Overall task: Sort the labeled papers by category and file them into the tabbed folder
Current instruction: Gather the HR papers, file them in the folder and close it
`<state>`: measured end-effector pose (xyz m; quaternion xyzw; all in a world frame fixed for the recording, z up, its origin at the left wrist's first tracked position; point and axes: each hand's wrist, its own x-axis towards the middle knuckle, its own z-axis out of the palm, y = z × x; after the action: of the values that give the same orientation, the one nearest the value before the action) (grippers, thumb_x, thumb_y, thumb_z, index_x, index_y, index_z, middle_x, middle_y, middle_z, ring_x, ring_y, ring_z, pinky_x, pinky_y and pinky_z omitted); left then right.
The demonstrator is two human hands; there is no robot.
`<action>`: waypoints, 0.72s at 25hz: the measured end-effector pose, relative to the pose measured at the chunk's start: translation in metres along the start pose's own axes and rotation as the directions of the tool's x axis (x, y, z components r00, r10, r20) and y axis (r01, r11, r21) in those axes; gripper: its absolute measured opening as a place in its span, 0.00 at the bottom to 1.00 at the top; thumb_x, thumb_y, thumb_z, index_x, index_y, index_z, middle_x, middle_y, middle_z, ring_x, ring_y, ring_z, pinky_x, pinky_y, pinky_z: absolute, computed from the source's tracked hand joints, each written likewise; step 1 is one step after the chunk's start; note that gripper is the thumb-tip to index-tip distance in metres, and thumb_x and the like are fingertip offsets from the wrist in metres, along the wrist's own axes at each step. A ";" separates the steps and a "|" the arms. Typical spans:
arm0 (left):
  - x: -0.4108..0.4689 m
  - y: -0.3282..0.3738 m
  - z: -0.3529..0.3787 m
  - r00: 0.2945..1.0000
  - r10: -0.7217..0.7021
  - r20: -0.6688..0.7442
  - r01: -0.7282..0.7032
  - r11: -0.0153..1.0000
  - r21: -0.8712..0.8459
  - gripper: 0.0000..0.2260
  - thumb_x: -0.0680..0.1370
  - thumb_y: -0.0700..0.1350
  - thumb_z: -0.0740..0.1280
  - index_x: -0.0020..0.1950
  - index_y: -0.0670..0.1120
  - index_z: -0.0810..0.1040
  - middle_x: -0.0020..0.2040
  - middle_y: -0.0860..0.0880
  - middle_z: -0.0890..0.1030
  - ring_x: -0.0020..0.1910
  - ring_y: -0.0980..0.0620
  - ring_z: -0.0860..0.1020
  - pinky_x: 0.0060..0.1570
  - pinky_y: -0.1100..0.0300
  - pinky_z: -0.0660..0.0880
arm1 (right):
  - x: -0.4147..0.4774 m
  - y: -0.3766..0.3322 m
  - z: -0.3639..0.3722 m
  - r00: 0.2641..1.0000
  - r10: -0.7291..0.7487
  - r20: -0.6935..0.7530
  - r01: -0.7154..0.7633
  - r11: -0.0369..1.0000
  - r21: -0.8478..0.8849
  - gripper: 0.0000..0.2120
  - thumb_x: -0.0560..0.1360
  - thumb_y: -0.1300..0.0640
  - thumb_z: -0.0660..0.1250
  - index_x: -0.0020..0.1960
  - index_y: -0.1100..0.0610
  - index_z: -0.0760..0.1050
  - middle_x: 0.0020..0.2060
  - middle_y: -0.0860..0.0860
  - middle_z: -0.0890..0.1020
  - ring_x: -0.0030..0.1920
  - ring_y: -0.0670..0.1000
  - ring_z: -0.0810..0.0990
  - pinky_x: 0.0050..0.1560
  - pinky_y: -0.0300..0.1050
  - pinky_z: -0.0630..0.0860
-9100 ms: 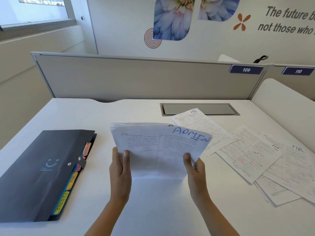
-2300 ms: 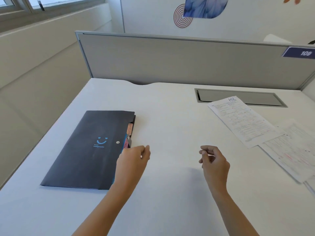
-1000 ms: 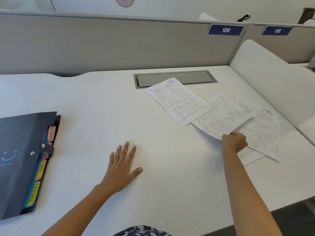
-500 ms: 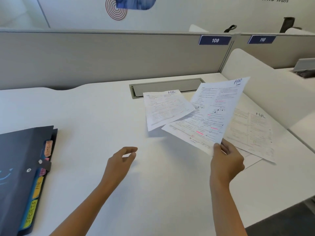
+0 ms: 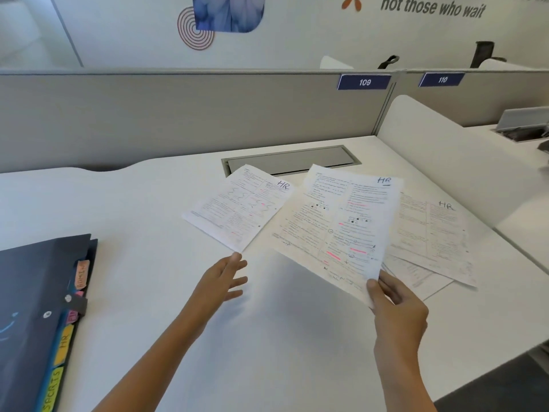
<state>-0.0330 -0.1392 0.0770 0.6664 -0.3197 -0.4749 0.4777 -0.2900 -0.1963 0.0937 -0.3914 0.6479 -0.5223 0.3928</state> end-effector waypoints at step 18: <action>-0.014 -0.022 -0.100 0.985 -0.023 -0.170 -0.011 0.980 -0.198 0.15 0.78 0.36 0.65 0.62 0.49 0.76 0.54 0.48 0.84 0.49 0.47 0.84 0.43 0.54 0.82 | -0.019 0.024 0.112 0.805 -0.095 0.586 0.263 0.942 -0.209 0.10 0.79 0.60 0.61 0.47 0.53 0.81 0.43 0.44 0.84 0.47 0.45 0.82 0.47 0.31 0.77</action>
<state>0.0551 -0.0858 0.0704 0.6548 -0.2266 -0.4469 0.5659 -0.1827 -0.2169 0.0557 -0.6401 0.5282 -0.3201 0.4569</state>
